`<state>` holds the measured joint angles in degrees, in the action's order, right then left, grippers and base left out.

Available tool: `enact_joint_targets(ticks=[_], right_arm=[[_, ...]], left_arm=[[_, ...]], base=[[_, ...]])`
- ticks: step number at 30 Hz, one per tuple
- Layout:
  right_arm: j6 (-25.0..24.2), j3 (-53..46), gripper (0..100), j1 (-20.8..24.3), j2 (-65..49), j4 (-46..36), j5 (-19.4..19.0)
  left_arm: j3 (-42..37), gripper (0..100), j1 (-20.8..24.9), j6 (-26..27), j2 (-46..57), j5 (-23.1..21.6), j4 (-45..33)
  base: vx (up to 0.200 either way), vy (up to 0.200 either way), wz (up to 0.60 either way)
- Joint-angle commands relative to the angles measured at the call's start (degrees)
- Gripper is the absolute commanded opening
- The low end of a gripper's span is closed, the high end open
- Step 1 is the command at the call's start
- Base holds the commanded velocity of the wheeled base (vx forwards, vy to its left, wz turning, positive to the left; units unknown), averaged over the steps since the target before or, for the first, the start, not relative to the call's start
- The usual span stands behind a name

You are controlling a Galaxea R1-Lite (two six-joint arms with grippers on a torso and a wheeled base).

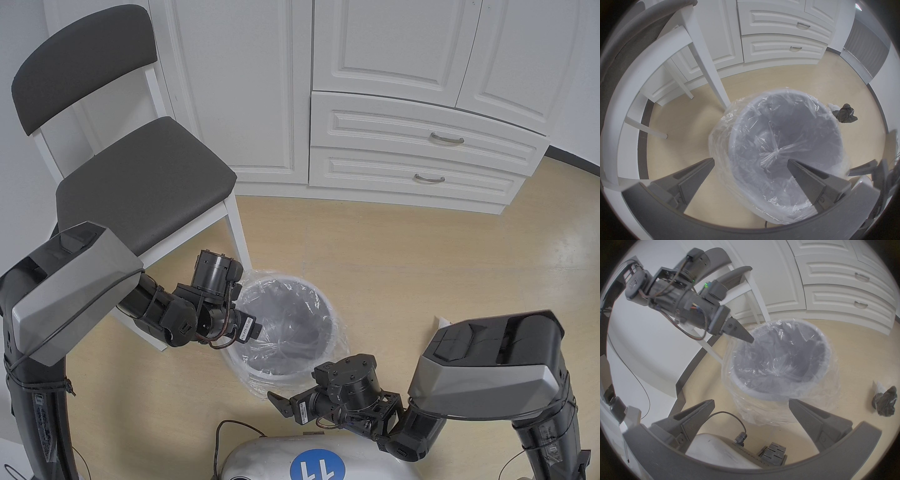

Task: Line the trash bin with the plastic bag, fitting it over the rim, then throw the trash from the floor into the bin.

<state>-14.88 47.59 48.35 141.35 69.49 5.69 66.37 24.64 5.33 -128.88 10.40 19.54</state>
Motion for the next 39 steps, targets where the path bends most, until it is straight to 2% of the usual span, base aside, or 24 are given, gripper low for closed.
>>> enact_joint_targets(ticks=[1, 8, 15, 20, 24, 30, 39], right_arm=[[1.7, -3.3, 100, -0.01, -6.17, -0.32, -0.24], [2.49, -4.61, 100, -0.54, -9.51, -0.49, -0.24], [4.16, -4.97, 100, -1.33, -11.1, -0.67, -0.07], [4.6, -4.88, 100, -1.94, -11.62, -0.67, 0.2], [6.1, -4.88, 100, -2.91, -11.89, -0.49, 0.37], [6.18, -4.88, 100, -3.0, -12.24, -0.49, 0.46], [6.97, -4.97, 100, -3.52, -11.8, -0.58, 0.46]], left_arm=[[0.08, 100, 0.32, 0.47, -1.73, 0.41, 0.5], [0.61, 100, 1.64, 1.0, -4.1, 9.03, 1.55], [-0.01, 100, 1.64, 3.29, -4.8, 10.87, 2.43], [-0.97, 100, 0.5, 3.81, -3.22, 10.96, 2.26], [-3.17, 100, -1.52, 6.8, -0.5, 10.61, 2.43], [-4.05, 100, -2.4, 7.24, 1.35, 10.52, 2.34], [-8.53, 100, -4.6, 13.48, 3.28, 4.63, 1.55]], base=[[0.0, 0.0, 0.0], [0.0, 0.0, 0.0], [0.0, 0.0, 0.0], [0.0, 0.0, 0.0], [0.0, 0.0, 0.0], [0.0, 0.0, 0.0], [0.0, 0.0, 0.0]])
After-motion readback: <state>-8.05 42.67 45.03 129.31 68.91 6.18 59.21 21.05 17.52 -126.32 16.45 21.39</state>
